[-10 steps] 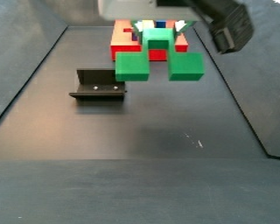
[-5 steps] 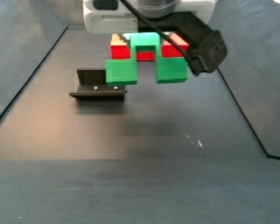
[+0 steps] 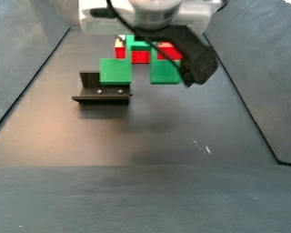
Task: Pick up the green object. Move up. Place the green object on the fixture. Regrasp the green object. Move to above the board. Insert the green object.
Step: Place the green object on the fixture.
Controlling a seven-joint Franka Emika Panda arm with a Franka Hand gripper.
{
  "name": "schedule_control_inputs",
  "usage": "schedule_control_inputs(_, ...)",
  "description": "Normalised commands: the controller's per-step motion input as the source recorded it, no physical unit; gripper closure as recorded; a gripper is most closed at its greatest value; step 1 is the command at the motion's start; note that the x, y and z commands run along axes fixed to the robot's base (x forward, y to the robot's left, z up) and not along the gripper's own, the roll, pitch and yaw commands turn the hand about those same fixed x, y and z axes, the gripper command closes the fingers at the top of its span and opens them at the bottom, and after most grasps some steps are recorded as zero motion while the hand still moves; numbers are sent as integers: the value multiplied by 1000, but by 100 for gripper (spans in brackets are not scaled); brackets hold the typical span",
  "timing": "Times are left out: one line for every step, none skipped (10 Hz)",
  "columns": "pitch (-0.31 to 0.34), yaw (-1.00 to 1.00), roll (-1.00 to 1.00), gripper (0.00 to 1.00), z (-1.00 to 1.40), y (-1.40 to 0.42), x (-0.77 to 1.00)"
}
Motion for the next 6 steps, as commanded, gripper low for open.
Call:
schedule_control_inputs(-14,63,-20,100,-37,0,129)
schedule_control_inputs(6,-6,0,100,0,-63,266)
schedule_control_inputs(146,-151,-220,100,409,-77,603)
schedule_control_inputs(111,-217,-366,100,386,-100,717)
schedule_control_inputs(0,-243,-394,100,111,-191,826)
schedule_control_inputs(0,-211,-331,100,0,-189,880)
